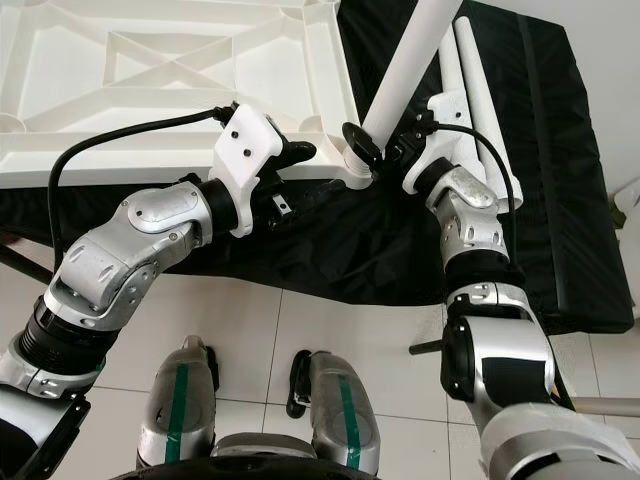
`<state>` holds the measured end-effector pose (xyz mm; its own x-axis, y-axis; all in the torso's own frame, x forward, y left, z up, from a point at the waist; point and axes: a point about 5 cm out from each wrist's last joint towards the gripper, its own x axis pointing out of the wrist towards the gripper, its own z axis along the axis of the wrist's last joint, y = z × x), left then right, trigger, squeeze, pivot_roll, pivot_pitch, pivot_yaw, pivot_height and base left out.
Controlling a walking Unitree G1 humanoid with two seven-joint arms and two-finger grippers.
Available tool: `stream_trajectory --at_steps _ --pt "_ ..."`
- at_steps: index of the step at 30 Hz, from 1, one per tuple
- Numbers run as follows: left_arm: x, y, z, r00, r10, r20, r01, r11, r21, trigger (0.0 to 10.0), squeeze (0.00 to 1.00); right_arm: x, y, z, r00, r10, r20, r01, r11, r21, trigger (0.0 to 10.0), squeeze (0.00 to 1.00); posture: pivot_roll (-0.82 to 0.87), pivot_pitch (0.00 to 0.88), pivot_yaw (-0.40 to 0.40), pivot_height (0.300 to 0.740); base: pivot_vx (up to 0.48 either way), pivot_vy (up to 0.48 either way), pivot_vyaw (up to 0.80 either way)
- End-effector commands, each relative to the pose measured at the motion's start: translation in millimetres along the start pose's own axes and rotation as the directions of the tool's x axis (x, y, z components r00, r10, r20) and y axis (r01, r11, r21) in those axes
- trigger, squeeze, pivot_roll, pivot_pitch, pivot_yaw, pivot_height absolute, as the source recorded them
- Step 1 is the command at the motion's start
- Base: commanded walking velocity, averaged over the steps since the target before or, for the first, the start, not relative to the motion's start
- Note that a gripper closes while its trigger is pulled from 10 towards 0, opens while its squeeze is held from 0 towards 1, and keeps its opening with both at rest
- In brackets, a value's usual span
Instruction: Building children table
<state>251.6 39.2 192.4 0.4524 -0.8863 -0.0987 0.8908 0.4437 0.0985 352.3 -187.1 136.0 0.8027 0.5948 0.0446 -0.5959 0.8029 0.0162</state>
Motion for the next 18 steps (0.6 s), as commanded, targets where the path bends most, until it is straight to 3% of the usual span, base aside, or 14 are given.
stream_trajectory --at_steps 1,2,3,14,15,18 --pt "1.6 -3.9 2 0.999 -0.054 -0.003 0.054 0.999 0.002 10.0 0.00 -4.9 -7.9 2 1.000 -0.013 0.008 0.013 1.000 -0.002 3.8 0.00 0.13 0.047 -0.099 0.740 0.000 0.000 0.00" --pt "1.6 -3.9 2 0.999 -0.054 -0.003 0.054 0.999 0.002 10.0 0.00 -4.7 -8.5 2 1.000 -0.008 0.010 0.008 1.000 0.001 3.8 0.00 0.13 0.047 -0.099 0.740 0.000 0.000 0.00" --pt "1.6 -4.1 1 0.998 -0.055 -0.003 0.055 0.998 0.002 10.0 0.00 -4.2 -8.1 1 1.000 0.003 0.010 -0.003 1.000 0.006 0.0 0.00 0.14 0.047 -0.100 0.740 0.000 0.000 0.00" --pt "1.1 -5.2 1 0.999 -0.050 -0.004 0.050 0.999 -0.001 10.0 0.00 -4.1 -3.5 -8 0.999 0.041 0.002 -0.041 0.999 0.024 0.1 0.00 0.14 0.048 -0.109 0.740 0.000 0.000 0.00" --pt "1.1 -5.5 1 0.999 -0.050 -0.003 0.050 0.999 -0.002 10.0 0.00 -4.0 -3.8 -8 1.000 0.031 0.004 -0.031 0.999 0.025 10.0 0.00 0.14 0.048 -0.111 0.740 0.000 0.000 0.00" --pt "1.0 -6.0 1 0.999 -0.050 -0.003 0.050 0.999 -0.004 10.0 0.00 -3.0 -4.2 -8 1.000 0.003 0.006 -0.003 0.999 0.035 10.0 0.00 0.14 0.046 -0.111 0.740 0.000 0.000 0.00"
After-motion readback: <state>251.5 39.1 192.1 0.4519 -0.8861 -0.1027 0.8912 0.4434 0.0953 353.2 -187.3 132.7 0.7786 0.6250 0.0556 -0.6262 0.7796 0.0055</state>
